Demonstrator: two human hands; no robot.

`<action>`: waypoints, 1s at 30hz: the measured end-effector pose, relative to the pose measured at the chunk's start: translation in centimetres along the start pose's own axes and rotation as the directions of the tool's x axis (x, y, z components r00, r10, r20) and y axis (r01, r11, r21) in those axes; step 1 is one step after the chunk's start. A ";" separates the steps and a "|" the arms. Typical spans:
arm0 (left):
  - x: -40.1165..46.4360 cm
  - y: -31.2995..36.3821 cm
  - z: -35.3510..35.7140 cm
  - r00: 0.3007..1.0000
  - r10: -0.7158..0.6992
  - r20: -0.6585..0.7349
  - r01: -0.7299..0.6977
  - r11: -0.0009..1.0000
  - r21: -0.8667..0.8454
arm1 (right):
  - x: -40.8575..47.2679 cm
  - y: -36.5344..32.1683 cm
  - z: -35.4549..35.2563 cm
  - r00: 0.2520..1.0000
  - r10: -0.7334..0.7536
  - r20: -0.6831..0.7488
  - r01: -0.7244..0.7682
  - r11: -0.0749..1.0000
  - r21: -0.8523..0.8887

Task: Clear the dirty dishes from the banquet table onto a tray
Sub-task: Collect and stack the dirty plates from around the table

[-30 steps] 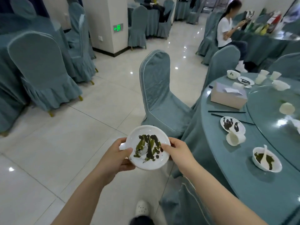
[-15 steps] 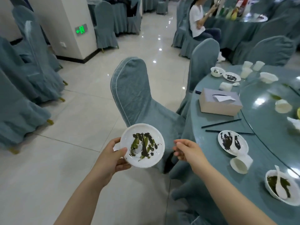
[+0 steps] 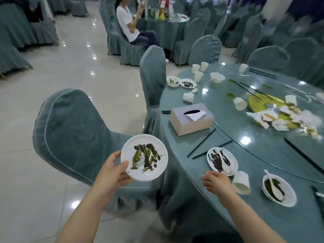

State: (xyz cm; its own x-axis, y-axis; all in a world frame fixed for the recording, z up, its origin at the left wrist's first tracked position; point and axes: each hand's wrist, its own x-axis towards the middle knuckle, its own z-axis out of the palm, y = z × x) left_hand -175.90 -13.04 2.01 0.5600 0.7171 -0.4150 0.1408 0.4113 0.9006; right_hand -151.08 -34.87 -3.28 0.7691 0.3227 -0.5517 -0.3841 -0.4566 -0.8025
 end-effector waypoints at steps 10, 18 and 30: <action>9.1 2.3 0.9 0.989 -0.072 0.131 0.062 0.995 0.080 | 4.9 1.4 0.4 0.911 0.390 -0.132 -0.250 0.778 0.577; 12.6 1.7 1.9 0.981 -0.155 0.117 0.134 0.975 0.175 | 9.4 0.8 0.1 0.825 0.520 -0.221 -0.223 0.659 0.718; 15.4 2.3 6.0 0.968 -0.186 0.170 0.144 0.962 0.232 | 10.4 -0.1 -1.4 0.847 0.496 -0.191 -0.366 0.805 0.468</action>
State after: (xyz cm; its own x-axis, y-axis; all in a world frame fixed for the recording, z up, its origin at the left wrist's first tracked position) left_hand -162.09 -4.43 -1.54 0.6543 0.5222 -0.5470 0.4051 0.3687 0.8366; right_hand -142.31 -32.60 -8.64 0.5584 -0.1118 -0.8220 -0.8294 -0.0978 -0.5501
